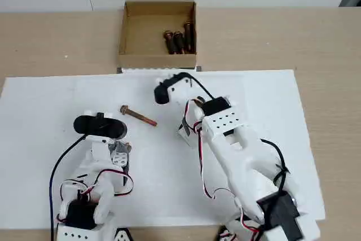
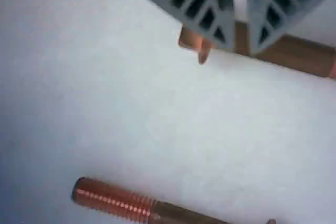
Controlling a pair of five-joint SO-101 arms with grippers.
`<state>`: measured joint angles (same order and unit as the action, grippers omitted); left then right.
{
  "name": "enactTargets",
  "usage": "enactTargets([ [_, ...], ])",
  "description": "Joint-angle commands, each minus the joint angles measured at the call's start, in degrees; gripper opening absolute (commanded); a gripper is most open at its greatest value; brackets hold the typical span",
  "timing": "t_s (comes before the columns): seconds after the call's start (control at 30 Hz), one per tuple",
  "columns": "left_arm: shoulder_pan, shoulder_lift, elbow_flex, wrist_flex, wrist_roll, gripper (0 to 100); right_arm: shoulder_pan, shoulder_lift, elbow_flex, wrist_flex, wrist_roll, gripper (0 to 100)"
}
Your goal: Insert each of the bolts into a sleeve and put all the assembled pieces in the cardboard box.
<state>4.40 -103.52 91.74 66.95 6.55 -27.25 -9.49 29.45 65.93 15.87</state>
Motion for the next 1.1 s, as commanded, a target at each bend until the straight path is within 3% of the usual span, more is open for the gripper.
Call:
enactTargets([
  [0.0, -0.18, -0.53, -0.13, -0.62, -0.35, 0, -1.01, -3.03, -5.8, 3.91, 2.46, 12.1],
  [0.33, -0.18, -0.53, -0.13, -0.62, -0.35, 0, -1.36, 2.24, -11.52, 8.57, 7.47, 12.4],
  [0.47, -0.18, -0.53, -0.13, -0.62, -0.35, 0, -1.36, 4.53, -12.92, 9.8, 9.85, 17.7],
  [1.07, -0.18, -0.53, -0.13, -0.62, -0.35, 0, -1.36, 13.41, -14.33, 5.58, 13.36, 18.9],
])
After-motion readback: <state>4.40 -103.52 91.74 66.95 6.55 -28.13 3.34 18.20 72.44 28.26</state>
